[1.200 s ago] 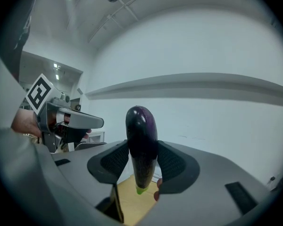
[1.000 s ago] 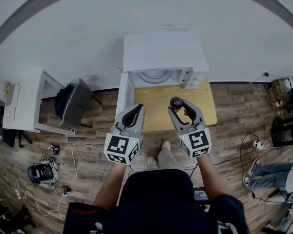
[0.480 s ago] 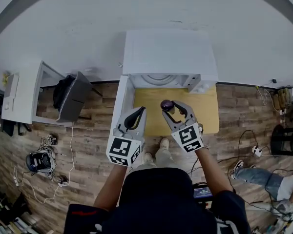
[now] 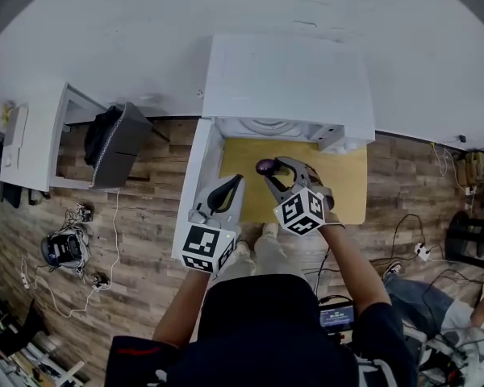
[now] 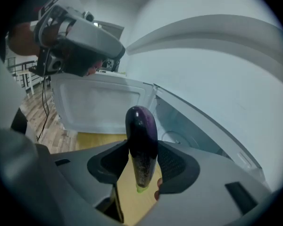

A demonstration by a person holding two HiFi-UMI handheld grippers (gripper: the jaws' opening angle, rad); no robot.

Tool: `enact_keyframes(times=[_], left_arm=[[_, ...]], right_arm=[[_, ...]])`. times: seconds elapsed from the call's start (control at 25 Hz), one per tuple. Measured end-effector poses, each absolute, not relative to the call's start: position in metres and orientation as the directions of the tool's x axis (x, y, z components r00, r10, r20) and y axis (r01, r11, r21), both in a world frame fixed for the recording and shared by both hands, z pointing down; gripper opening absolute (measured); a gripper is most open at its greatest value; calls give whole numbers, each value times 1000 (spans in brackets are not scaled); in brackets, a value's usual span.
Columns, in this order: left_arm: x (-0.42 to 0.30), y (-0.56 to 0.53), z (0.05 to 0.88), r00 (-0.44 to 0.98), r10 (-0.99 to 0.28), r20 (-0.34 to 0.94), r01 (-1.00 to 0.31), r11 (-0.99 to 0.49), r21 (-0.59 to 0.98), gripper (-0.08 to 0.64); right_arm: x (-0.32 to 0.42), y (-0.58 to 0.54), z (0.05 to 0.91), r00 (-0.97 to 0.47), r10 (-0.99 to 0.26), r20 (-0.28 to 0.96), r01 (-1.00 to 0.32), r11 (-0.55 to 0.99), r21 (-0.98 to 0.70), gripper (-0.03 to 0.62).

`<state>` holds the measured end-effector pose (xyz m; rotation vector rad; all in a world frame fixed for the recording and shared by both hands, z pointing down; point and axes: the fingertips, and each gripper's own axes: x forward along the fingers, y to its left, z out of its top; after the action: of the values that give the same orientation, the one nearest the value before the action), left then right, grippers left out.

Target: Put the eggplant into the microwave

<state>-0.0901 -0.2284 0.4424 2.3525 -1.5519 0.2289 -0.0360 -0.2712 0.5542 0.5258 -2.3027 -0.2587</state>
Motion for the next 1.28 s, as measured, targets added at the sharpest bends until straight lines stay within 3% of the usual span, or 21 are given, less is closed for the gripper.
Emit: enact_keyframes(times=[0.32, 1.28], left_arm=[[-93, -230, 465, 385, -858, 339, -922, -344, 176, 17], [-98, -220, 522, 375, -863, 338, -926, -339, 163, 17]], right_arm=[[-40, -304, 592, -574, -455, 681, -172, 880, 443, 190], [-47, -409, 625, -450, -660, 602, -150, 720, 678, 190]])
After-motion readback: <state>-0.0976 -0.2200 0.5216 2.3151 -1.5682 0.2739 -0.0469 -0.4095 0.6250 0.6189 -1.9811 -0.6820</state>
